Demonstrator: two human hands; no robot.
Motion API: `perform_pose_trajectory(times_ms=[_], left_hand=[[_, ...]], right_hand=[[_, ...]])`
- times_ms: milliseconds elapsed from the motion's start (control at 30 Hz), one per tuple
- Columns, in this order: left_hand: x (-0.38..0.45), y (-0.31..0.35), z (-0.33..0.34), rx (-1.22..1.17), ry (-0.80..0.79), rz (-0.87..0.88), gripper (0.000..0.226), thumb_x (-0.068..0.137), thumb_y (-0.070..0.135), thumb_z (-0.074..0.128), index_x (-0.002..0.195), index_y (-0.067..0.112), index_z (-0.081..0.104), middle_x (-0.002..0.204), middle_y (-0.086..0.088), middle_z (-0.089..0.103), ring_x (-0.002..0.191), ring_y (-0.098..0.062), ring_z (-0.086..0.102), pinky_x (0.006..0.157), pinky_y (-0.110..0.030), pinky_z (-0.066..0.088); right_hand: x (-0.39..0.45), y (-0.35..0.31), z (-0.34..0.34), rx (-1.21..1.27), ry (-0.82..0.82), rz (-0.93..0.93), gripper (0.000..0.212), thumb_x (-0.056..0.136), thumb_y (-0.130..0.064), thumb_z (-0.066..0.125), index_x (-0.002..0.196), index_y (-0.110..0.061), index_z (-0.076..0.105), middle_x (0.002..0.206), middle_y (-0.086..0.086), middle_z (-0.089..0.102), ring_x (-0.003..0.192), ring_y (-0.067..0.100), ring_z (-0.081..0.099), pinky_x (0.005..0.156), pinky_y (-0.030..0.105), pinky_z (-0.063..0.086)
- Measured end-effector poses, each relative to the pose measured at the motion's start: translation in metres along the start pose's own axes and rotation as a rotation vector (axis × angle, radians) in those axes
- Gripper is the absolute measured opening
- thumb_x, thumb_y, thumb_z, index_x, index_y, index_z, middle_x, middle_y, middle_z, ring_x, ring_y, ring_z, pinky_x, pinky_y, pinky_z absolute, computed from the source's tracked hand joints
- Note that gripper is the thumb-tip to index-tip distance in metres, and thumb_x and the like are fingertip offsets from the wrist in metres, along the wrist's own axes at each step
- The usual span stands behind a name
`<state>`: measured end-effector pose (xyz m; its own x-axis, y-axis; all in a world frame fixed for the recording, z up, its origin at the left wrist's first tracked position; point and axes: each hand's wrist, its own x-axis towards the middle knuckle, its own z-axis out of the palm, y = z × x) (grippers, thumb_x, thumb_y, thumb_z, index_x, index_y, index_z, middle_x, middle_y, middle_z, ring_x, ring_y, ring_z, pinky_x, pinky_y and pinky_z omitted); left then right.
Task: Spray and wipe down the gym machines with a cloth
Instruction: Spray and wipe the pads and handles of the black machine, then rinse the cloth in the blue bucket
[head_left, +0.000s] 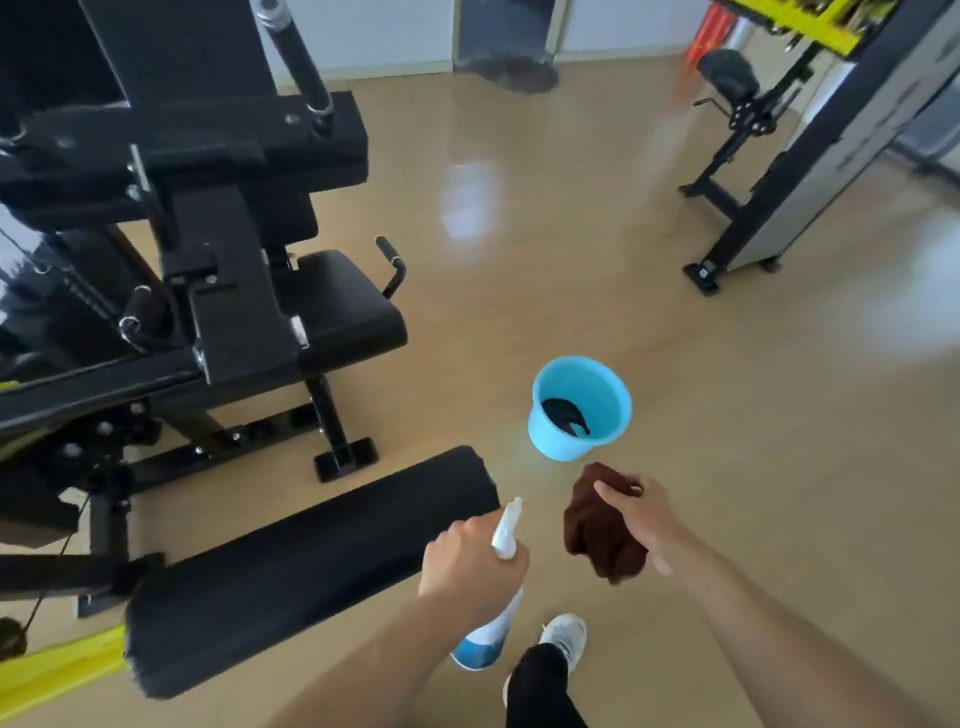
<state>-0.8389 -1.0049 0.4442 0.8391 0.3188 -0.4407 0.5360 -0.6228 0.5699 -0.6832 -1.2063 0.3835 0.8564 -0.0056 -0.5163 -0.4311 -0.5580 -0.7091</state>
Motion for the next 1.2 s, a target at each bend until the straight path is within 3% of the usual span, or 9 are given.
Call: perform_pose_trajectory(times_ms=[67, 133, 333, 467, 600, 700, 833, 1000, 1200], left_hand=[[0.022, 0.037, 0.018, 0.043, -0.063, 0.062, 0.031, 0.094, 0.045, 0.048, 0.123, 0.038, 0.056, 0.082, 0.007, 0.060, 0.074, -0.016, 0.057, 0.073, -0.031, 0.052], [0.044, 0.071, 0.036, 0.072, -0.129, 0.095, 0.059, 0.093, 0.048, 0.049, 0.150, 0.046, 0.033, 0.106, 0.007, 0.066, 0.093, -0.021, 0.063, 0.082, -0.033, 0.050], [0.097, 0.158, 0.077, -0.135, -0.193, -0.009, 0.093, 0.077, 0.041, 0.055, 0.149, 0.061, 0.000, 0.112, 0.007, 0.068, 0.098, -0.026, 0.068, 0.088, -0.047, 0.056], [0.126, 0.185, 0.088, -0.267, -0.142, -0.059, 0.083, 0.074, 0.035, 0.058, 0.146, 0.057, 0.024, 0.108, 0.009, 0.069, 0.097, -0.023, 0.068, 0.086, -0.045, 0.057], [0.172, 0.202, 0.098, -0.282, -0.105, -0.139, 0.059, 0.070, 0.034, 0.070, 0.123, 0.042, 0.044, 0.097, 0.010, 0.067, 0.092, -0.024, 0.067, 0.083, -0.048, 0.057], [0.207, 0.203, 0.107, -0.243, -0.117, -0.203, 0.052, 0.069, 0.037, 0.077, 0.110, 0.036, 0.045, 0.092, 0.009, 0.066, 0.091, -0.024, 0.067, 0.083, -0.046, 0.056], [0.262, 0.198, 0.124, -0.229, -0.105, -0.252, 0.050, 0.071, 0.040, 0.075, 0.108, 0.035, 0.043, 0.093, 0.007, 0.064, 0.088, -0.025, 0.066, 0.082, -0.046, 0.056], [0.336, 0.185, 0.142, -0.212, -0.075, -0.348, 0.047, 0.079, 0.038, 0.071, 0.112, 0.029, 0.037, 0.086, 0.001, 0.061, 0.083, -0.031, 0.062, 0.080, -0.046, 0.055], [0.441, 0.155, 0.176, -0.104, -0.072, -0.416, 0.049, 0.086, 0.039, 0.067, 0.123, 0.027, 0.037, 0.085, -0.001, 0.062, 0.073, -0.022, 0.061, 0.064, -0.032, 0.047]], right_hand=[[0.013, -0.001, -0.021, 0.045, -0.035, 0.019, 0.029, 0.084, -0.038, 0.085, 0.102, -0.021, 0.070, 0.096, 0.001, 0.077, 0.097, 0.022, 0.072, 0.091, 0.043, 0.057], [0.028, -0.004, -0.041, 0.126, -0.077, 0.009, 0.031, 0.080, -0.037, 0.088, 0.101, -0.021, 0.072, 0.094, 0.000, 0.079, 0.096, 0.022, 0.074, 0.091, 0.044, 0.058], [0.072, -0.025, -0.089, 0.455, -0.396, 0.086, 0.033, 0.084, -0.028, 0.086, 0.110, -0.012, 0.076, 0.111, 0.014, 0.078, 0.111, 0.032, 0.073, 0.102, 0.048, 0.056], [0.106, -0.035, -0.107, 0.487, -0.475, 0.138, 0.033, 0.090, -0.032, 0.080, 0.116, -0.013, 0.075, 0.116, 0.014, 0.077, 0.113, 0.034, 0.072, 0.102, 0.052, 0.056], [0.153, -0.045, -0.112, 0.363, -0.432, 0.154, 0.026, 0.088, -0.037, 0.081, 0.107, -0.020, 0.077, 0.107, 0.007, 0.079, 0.107, 0.030, 0.074, 0.101, 0.055, 0.056], [0.184, -0.050, -0.104, 0.280, -0.363, 0.164, 0.025, 0.087, -0.038, 0.082, 0.106, -0.023, 0.076, 0.103, -0.001, 0.079, 0.104, 0.021, 0.073, 0.100, 0.046, 0.057], [0.238, -0.051, -0.094, 0.186, -0.240, 0.146, 0.020, 0.093, -0.044, 0.074, 0.101, -0.025, 0.074, 0.101, -0.007, 0.077, 0.099, 0.013, 0.071, 0.081, 0.028, 0.054], [0.322, -0.027, -0.092, 0.106, -0.192, 0.337, 0.011, 0.105, -0.035, 0.058, 0.098, -0.029, 0.064, 0.104, -0.006, 0.068, 0.104, 0.022, 0.067, 0.102, 0.044, 0.053], [0.439, 0.032, -0.068, 0.024, -0.171, 0.513, 0.031, 0.103, -0.025, 0.060, 0.131, -0.013, 0.066, 0.113, 0.005, 0.069, 0.104, 0.023, 0.064, 0.103, 0.047, 0.054]])
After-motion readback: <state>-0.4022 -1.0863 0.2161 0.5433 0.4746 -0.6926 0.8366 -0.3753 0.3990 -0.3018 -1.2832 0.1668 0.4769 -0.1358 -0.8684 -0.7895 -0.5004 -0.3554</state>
